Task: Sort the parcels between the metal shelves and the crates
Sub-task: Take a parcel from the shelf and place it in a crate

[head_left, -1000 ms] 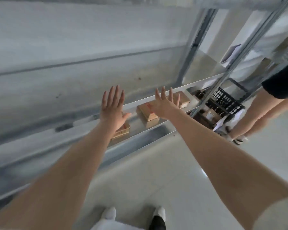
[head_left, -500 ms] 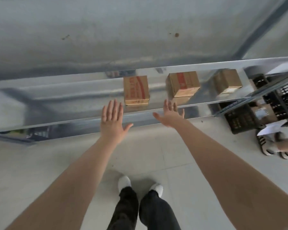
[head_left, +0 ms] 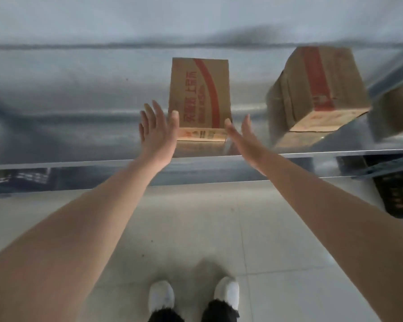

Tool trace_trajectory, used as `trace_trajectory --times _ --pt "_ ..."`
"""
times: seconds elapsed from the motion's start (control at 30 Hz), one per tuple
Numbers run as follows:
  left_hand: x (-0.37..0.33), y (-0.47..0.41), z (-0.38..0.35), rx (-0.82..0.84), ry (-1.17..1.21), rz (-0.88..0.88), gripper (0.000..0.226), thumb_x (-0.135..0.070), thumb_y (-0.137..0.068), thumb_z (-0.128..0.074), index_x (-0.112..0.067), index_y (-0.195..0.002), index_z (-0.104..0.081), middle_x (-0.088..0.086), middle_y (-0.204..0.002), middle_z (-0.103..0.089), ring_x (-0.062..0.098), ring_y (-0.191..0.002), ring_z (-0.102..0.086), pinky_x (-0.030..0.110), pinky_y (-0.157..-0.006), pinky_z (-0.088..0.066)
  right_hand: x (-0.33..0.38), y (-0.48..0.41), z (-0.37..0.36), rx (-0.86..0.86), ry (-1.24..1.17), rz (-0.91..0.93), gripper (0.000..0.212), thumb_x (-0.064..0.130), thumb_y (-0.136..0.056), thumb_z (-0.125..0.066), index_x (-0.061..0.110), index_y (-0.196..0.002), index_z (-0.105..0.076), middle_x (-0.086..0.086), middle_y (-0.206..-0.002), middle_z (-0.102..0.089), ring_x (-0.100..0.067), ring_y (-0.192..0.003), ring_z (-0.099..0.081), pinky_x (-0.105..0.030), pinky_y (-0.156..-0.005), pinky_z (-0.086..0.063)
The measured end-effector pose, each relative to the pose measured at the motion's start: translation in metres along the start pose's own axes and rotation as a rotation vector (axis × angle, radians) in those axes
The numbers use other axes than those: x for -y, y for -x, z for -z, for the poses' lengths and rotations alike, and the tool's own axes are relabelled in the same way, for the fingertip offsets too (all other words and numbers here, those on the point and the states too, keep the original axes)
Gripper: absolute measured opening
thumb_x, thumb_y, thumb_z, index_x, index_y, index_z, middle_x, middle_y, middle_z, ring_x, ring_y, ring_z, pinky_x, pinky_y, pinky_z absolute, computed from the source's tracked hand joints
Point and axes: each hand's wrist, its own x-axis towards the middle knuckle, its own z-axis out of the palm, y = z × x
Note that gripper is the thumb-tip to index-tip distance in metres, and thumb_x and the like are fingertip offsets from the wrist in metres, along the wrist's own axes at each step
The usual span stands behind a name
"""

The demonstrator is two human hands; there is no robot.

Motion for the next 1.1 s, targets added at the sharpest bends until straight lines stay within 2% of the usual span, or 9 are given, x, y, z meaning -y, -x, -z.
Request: trace_trajectory --times 0.17,0.27,0.37,0.5,0.6,0.67,0.77,0.93,1.1 --pt "0.027 -0.050 -0.027 0.161 0.538 0.138 0.112 -0.102 -0.063 -0.013 -0.036 -0.152 -0.025 0.002 -0.159 -0.032 0.033 -0.147 -0.028 0.072 -0.110 -0.020 -0.010 -0.035 -0.019 -0.043 -0.309 0.061 0.089 0.075 -0.092 -0.028 0.027 -0.160 0.003 0.003 -0.166 -0.015 -0.019 -0.152 -0.016 -0.045 -0.124 -0.012" --pt "0.004 -0.033 -0.014 0.172 0.608 0.023 0.090 -0.082 -0.083 -0.010 -0.027 -0.146 -0.043 0.001 -0.137 -0.060 0.023 -0.126 -0.058 0.049 -0.105 -0.045 -0.013 -0.046 -0.032 -0.012 -0.407 0.067 0.108 0.098 -0.067 -0.034 0.039 -0.156 -0.019 0.005 -0.156 -0.041 -0.023 -0.144 -0.039 -0.048 -0.111 -0.035" --pt "-0.010 -0.034 -0.009 0.195 0.679 0.001 0.081 -0.066 -0.095 0.002 -0.025 -0.140 -0.052 -0.004 -0.124 -0.068 0.003 -0.100 -0.069 0.015 -0.073 -0.054 -0.007 -0.048 -0.028 -0.059 -0.401 0.116 0.072 0.079 -0.091 -0.022 0.038 -0.146 -0.042 0.005 -0.130 -0.065 -0.016 -0.120 -0.062 -0.030 -0.085 -0.051" --pt "-0.026 -0.036 0.014 0.227 0.661 0.018 0.085 -0.062 -0.096 0.008 -0.026 -0.133 -0.060 -0.010 -0.106 -0.074 -0.002 -0.086 -0.071 0.015 -0.065 -0.052 0.013 -0.044 -0.015 -0.005 -0.440 0.142 0.056 0.055 -0.105 -0.010 0.034 -0.135 -0.052 0.019 -0.103 -0.068 0.011 -0.087 -0.064 -0.008 -0.068 -0.045" --pt "-0.034 -0.038 0.027 0.270 0.658 0.035 0.083 -0.065 -0.095 0.006 -0.032 -0.126 -0.063 -0.013 -0.106 -0.074 0.001 -0.096 -0.068 0.026 -0.091 -0.046 0.027 -0.041 -0.009 0.022 -0.485 0.096 0.046 0.052 -0.107 -0.019 0.032 -0.126 -0.056 0.013 -0.101 -0.071 0.003 -0.090 -0.066 -0.018 -0.085 -0.047" --pt "-0.039 -0.036 0.031 0.290 0.654 0.053 0.073 -0.065 -0.098 -0.001 -0.035 -0.118 -0.065 -0.015 -0.104 -0.074 0.002 -0.099 -0.066 0.028 -0.092 -0.042 0.031 -0.037 -0.006 0.021 -0.475 0.079 0.037 0.046 -0.107 -0.030 0.028 -0.129 -0.054 0.005 -0.109 -0.071 -0.009 -0.104 -0.065 -0.034 -0.104 -0.042" --pt "-0.040 -0.034 0.034 0.244 0.656 0.146 0.030 -0.037 -0.104 -0.036 -0.024 -0.111 -0.063 -0.011 -0.092 -0.073 0.012 -0.096 -0.066 0.030 -0.089 -0.046 0.033 -0.031 0.000 0.016 -0.492 0.058 0.019 0.026 -0.106 -0.040 0.022 -0.122 -0.050 -0.004 -0.110 -0.067 -0.019 -0.106 -0.063 -0.037 -0.103 -0.047" --pt "-0.030 -0.034 0.035 0.202 0.574 0.147 0.062 0.007 -0.084 -0.053 -0.014 -0.140 -0.036 0.007 -0.126 -0.059 0.023 -0.112 -0.061 0.043 -0.099 -0.050 0.027 -0.025 0.003 -0.014 -0.488 0.065 0.050 -0.004 -0.090 -0.051 0.006 -0.138 -0.038 -0.014 -0.131 -0.058 -0.020 -0.104 -0.062 -0.028 -0.081 -0.050" --pt "-0.033 -0.031 0.038 0.253 0.415 0.058 0.100 0.017 -0.076 -0.058 -0.031 -0.153 -0.015 0.007 -0.137 -0.044 0.022 -0.118 -0.054 0.024 -0.067 -0.050 0.042 -0.015 0.005 0.017 -0.339 0.129 0.101 -0.020 -0.084 -0.050 0.031 -0.157 -0.003 -0.001 -0.133 -0.043 -0.025 -0.120 -0.054 -0.040 -0.092 -0.054"
